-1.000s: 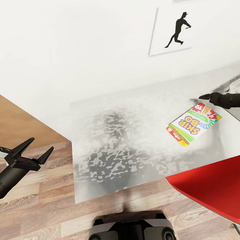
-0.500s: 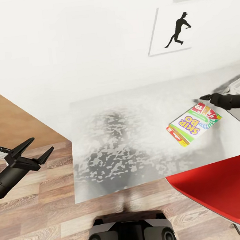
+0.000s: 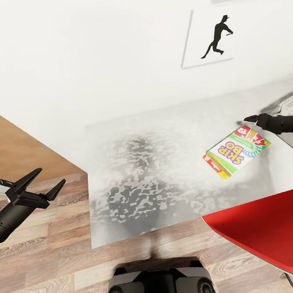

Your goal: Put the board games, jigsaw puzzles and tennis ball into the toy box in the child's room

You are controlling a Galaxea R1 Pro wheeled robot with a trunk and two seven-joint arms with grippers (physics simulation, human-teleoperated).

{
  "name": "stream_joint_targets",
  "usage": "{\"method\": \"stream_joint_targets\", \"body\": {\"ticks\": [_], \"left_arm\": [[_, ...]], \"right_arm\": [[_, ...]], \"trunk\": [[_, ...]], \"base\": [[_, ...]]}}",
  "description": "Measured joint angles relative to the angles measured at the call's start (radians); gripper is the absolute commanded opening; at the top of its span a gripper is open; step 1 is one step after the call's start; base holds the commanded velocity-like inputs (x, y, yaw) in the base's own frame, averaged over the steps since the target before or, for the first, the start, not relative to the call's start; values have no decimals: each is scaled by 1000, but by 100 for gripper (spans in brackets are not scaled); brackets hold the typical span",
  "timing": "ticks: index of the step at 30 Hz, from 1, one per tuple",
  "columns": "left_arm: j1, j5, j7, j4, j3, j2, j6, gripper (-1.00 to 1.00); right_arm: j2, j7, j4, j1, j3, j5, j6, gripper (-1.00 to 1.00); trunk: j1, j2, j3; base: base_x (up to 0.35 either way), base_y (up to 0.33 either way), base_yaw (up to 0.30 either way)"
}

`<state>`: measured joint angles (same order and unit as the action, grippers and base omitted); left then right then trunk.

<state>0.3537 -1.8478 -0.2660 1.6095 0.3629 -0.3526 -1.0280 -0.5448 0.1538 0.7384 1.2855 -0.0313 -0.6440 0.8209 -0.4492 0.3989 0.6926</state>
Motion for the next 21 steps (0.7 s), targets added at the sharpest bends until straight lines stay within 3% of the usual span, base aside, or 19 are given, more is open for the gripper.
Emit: {"method": "stream_joint_targets", "body": {"ticks": [21], "left_arm": [[0,0,0,0,2,0,0,100]], "right_arm": [[5,7,5,-7,4,25,-14,100]], "trunk": [[0,0,0]], "base": [[0,0,0]]}}
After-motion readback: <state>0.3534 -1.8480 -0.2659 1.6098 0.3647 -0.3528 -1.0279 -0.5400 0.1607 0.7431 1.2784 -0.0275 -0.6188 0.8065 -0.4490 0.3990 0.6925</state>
